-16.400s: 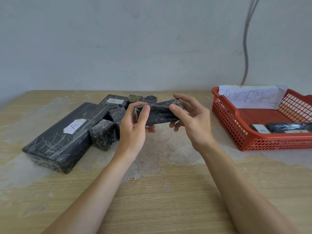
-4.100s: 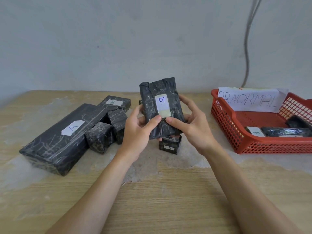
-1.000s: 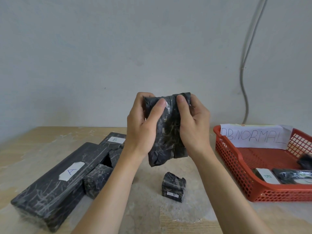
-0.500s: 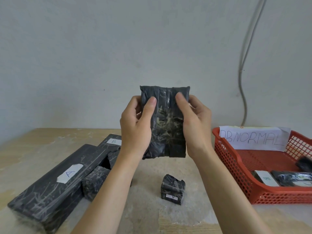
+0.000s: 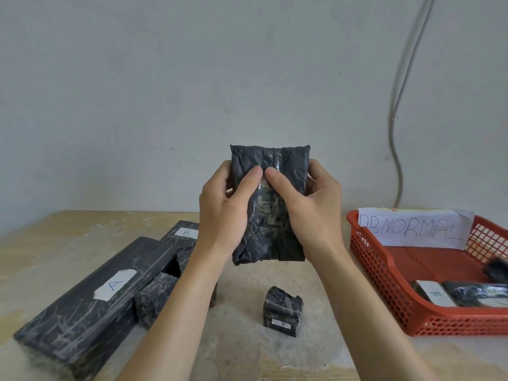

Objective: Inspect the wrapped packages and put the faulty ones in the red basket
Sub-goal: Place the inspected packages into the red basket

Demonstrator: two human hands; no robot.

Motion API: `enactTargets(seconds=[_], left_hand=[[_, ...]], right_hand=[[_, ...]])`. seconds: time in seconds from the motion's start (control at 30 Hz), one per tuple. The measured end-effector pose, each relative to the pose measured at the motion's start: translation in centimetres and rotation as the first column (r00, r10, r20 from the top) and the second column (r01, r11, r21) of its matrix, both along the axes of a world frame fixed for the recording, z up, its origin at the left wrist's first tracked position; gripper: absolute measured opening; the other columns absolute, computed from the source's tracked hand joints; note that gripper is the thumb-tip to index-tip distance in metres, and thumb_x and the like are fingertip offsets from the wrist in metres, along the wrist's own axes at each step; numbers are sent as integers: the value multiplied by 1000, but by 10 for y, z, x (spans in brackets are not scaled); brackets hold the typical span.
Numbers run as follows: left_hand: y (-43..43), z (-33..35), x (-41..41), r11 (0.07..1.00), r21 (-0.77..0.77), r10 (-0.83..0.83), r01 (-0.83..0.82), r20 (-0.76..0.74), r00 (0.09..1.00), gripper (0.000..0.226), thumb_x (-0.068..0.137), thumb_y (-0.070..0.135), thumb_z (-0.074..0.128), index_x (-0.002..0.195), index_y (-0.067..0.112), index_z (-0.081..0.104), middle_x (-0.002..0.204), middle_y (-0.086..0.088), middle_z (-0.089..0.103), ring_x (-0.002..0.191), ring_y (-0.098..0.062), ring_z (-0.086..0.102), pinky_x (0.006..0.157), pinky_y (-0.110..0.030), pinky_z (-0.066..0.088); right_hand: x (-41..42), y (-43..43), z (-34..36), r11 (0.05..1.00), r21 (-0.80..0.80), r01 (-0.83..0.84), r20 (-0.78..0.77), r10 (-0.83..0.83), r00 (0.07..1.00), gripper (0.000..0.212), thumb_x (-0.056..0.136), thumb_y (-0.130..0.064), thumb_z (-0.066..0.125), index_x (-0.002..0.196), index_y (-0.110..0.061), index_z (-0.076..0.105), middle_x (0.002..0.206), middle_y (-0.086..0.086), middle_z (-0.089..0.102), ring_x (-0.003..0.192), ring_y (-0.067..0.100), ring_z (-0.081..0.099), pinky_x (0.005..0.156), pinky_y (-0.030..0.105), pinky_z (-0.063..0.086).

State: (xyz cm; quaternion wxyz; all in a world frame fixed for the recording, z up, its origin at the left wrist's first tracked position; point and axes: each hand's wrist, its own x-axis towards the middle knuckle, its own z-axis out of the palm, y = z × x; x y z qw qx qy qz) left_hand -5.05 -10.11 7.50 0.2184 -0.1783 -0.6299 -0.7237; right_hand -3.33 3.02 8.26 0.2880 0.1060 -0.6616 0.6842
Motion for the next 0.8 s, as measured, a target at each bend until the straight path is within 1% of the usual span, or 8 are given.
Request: enactTargets(seconds=[0.17,0.27,0.33,0.4,0.5,0.6,0.73,0.8], left_hand=[[0,0,1,997,-72,-30,29,-16,999,18,104,34,67,110,18,71,104,-3,78,100,-23,75,95,-52,61],[0,0,2,989,-113,-91,91,9,996,13,104,29,68,110,19,72,104,-4,78,100,-25,74,92,-46,61],[-2,-1,0,990,-130,-59,56,-19,998,13,104,30,68,110,20,73,99,-1,77,96,-22,73,89,-46,61],[0,-1,0,994,-105,-39,35,-36,999,18,104,33,66,112,19,73,104,-2,78,101,-21,75,92,-49,62],[-2,2,1,994,-62,-90,90,4,996,14,105,30,67,113,21,73,107,-1,79,104,-18,76,86,-38,64],[-11,6,2,969,-147,-191,201,77,979,18,99,23,73,116,21,73,106,1,80,100,-15,78,83,-31,64],[-15,9,1,990,-75,-118,122,60,991,19,96,18,77,115,17,74,104,1,81,98,-15,79,79,-30,64],[-15,10,0,996,-16,-87,88,67,994,20,95,21,78,114,17,73,103,2,81,98,-15,79,79,-30,65]], right_hand=[[-3,2,0,998,-52,46,-2,-46,999,28,104,-38,67,95,-12,75,95,24,75,89,44,73,82,68,58],[-5,6,0,995,-76,59,-18,-60,998,34,102,-40,67,96,-7,72,100,33,69,84,44,70,82,71,55],[-3,9,2,993,-117,-4,11,5,1000,21,102,-33,71,98,-13,76,99,25,76,95,45,74,89,66,59],[0,10,5,990,-98,-97,37,101,994,9,99,-21,76,107,-19,76,97,12,82,93,34,80,89,54,65],[2,12,7,991,-28,-131,15,131,991,23,95,-11,79,116,-18,71,97,8,83,90,29,81,84,48,67],[1,15,9,991,-78,-108,-12,107,994,23,96,-11,78,116,-17,71,95,7,83,87,27,82,78,42,67],[2,22,13,984,-31,-176,92,178,980,39,97,-18,77,134,-19,65,96,8,83,88,25,82,76,39,67],[1,28,13,975,76,-210,144,197,970,44,96,-16,78,138,-17,62,90,10,83,76,24,80,63,38,63]])
